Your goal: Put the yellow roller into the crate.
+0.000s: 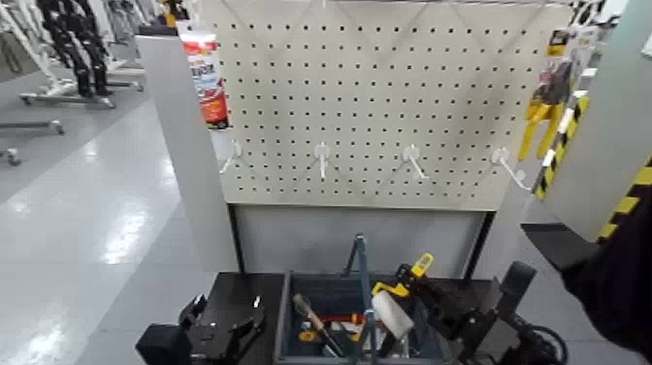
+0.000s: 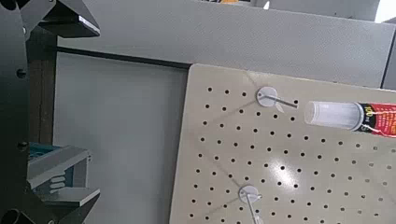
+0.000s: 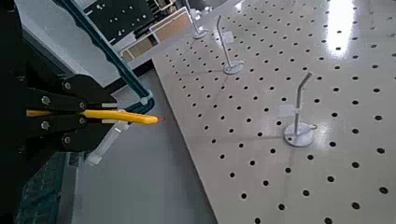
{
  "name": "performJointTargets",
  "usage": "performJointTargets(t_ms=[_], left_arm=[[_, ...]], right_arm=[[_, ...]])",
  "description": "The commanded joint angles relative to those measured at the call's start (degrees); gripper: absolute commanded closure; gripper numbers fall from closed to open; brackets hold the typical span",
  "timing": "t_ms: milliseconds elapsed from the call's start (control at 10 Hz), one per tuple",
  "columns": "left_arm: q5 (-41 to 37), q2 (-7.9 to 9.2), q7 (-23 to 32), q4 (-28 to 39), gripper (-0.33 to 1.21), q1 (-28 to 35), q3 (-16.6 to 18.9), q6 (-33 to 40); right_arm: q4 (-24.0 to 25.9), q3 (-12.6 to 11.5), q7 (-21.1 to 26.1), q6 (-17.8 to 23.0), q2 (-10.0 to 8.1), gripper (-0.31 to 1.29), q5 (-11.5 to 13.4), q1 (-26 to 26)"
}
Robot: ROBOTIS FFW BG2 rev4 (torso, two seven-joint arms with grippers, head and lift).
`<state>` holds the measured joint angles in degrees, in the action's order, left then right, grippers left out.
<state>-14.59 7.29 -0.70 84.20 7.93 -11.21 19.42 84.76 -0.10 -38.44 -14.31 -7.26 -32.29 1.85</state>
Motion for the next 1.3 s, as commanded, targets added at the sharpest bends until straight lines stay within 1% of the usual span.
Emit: performJointTargets(t_ms=[100,200,300,400,500,600,700,800,1000,1100,1200,1300], left_arm=[[0.0,0.00,0.0,-0.1,0.11,-0.1,-0.1,-0.1],[0.0,0.09,0.0,-0.1,0.11,-0.2,-0.1,-0.1],[0.0,0.09,0.0,-0.1,0.11,-0.2,-0.2,0.0],[0.0,0.09,-0.1,-0.1,0.10,-0.2,-0.2,0.0],[-0.1,0.18,-0.1,-0.1,0.11,-0.2,-0.2,0.0],[-0.1,0.18,-0.1,-0.1,0.11,-0.2,-0.2,0.0],[-0.1,0.18,-0.1,-0.2,0.11,-0.3,-0.2,0.0],[-0.1,0.18,-0.1,-0.2,0.11,-0.3,-0.2,0.0],[-0.2,0.18,-0.1,-0.2,0.11,-0.1,-0.1,0.0],[-0.3,0.18,-0.1,-0.2,0.11,-0.1,0.0,0.0],[-0.3,0.18,-0.1,-0.1,0.11,0.0,0.0,0.0],[-0.3,0.18,-0.1,-0.1,0.11,0.0,0.0,0.1]], right_arm=[[-0.3,1.4,0.9,-1.9,-0.21,1.25,-1.2,0.6],[-0.2,1.5,1.3,-2.5,-0.21,1.11,-2.1,0.6],[0.0,1.3,1.2,-2.4,-0.21,0.80,-2.3,0.5],[0.7,0.6,1.3,-2.5,-0.30,0.42,-1.2,0.4],[1.7,-0.1,1.4,-3.0,-0.30,0.16,-0.1,0.3],[2.6,-0.6,1.8,-3.1,-0.30,0.12,0.7,0.1],[3.1,-1.0,2.1,-3.1,-0.30,0.13,1.2,-0.2],[4.1,-1.4,2.5,-3.0,-0.30,0.13,2.2,-0.4],[6.7,-1.8,5.0,-1.4,-0.04,0.12,4.5,-2.1],[7.7,-1.9,5.7,0.1,0.14,0.12,5.4,-2.9],[9.2,-2.1,7.9,2.0,0.58,0.12,6.9,-4.3],[11.4,-2.4,10.3,3.7,1.19,0.12,9.2,-6.1]])
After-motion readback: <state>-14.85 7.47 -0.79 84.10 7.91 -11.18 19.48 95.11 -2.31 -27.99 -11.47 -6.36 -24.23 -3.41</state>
